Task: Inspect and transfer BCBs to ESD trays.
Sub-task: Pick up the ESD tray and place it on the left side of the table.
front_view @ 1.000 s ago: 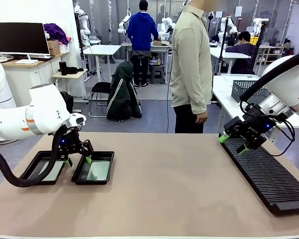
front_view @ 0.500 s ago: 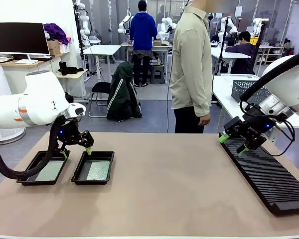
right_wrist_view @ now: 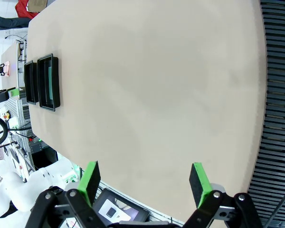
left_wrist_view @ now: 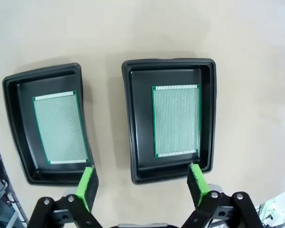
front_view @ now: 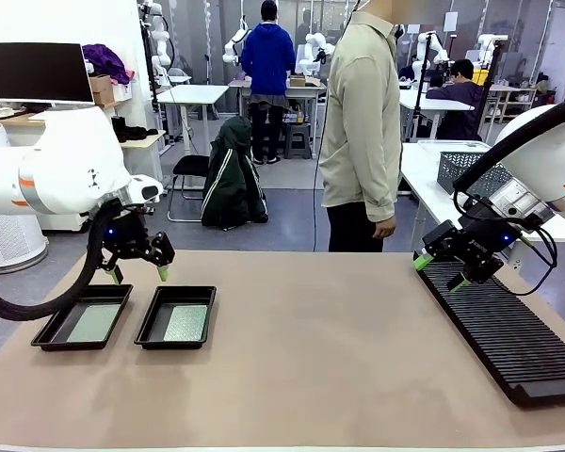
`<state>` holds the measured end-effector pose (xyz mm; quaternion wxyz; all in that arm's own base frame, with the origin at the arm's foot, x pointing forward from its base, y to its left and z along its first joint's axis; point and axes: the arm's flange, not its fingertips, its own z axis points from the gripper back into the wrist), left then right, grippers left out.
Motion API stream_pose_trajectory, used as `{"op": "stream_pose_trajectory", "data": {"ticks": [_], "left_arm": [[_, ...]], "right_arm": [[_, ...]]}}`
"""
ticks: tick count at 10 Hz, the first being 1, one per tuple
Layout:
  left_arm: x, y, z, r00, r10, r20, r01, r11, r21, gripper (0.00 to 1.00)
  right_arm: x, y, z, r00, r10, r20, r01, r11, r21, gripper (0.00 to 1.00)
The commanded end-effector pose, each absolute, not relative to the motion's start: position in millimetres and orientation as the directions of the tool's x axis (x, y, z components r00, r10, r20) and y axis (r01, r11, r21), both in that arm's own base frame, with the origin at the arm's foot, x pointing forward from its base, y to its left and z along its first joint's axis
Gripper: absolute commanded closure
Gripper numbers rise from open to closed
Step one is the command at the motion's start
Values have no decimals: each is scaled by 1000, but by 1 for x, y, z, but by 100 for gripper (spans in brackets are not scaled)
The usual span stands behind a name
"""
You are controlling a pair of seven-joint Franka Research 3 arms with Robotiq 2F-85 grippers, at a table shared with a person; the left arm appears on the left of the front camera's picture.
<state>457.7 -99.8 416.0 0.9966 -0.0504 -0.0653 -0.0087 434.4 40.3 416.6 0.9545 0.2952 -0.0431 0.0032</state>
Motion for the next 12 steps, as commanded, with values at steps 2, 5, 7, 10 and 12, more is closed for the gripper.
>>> {"op": "stream_pose_trajectory", "data": {"ticks": [2,5,7,10,12], "left_arm": [[449,-101,441,993,-11,118,17,999,-51,0],[443,-105,465,991,-36,126,39,999,-19,0],[445,-105,472,992,-48,115,49,999,-7,0],[443,-104,465,989,-52,135,60,997,-49,0],[443,-104,465,989,-52,135,60,997,-49,0]], "right_arm": [[436,42,416,996,-39,78,-12,829,560,0],[436,42,416,996,-39,78,-12,829,560,0],[436,42,416,996,-39,78,-12,829,560,0],[436,42,416,996,-39,78,-12,829,560,0],[436,42,416,996,-39,78,-12,829,560,0]]}}
